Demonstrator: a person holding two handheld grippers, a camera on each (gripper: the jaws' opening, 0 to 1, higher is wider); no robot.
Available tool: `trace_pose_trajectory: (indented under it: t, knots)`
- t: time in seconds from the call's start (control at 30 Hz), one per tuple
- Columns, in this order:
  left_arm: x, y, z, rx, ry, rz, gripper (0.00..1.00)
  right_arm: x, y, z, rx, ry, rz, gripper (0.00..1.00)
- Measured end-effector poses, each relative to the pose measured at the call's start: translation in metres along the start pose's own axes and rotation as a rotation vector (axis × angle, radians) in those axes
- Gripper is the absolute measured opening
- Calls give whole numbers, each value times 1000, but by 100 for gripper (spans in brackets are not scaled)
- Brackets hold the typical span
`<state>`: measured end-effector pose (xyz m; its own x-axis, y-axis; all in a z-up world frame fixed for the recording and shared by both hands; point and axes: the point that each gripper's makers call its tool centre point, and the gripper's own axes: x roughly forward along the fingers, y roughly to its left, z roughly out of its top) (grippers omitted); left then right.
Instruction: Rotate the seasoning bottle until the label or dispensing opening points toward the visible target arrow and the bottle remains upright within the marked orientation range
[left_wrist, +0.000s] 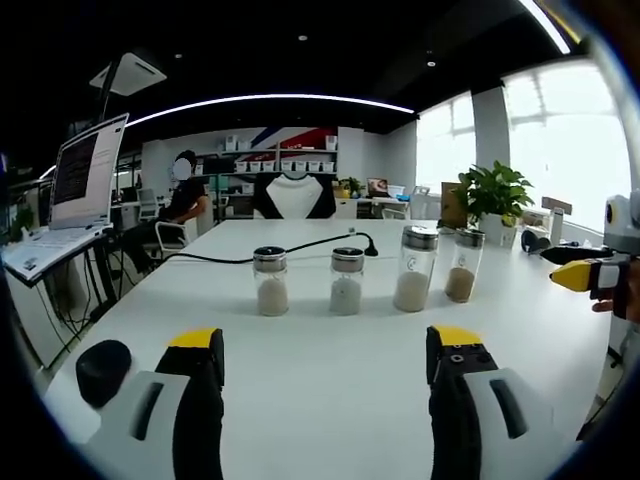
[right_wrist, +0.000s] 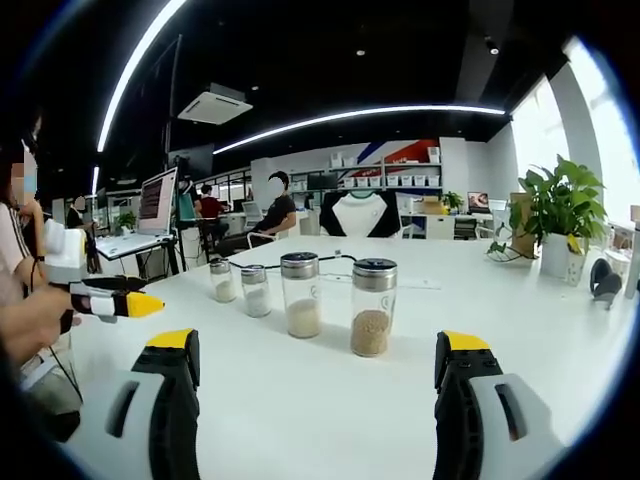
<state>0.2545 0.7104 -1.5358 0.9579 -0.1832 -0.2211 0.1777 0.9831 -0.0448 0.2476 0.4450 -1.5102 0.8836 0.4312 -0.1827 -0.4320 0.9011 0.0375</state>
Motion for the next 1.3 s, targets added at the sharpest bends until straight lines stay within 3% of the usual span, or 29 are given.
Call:
trace_pose_trajectory:
  t: [1.3]
  knots:
    - [51, 33, 13, -11, 6, 52, 87, 8, -21, -8, 28, 21, -25, 98]
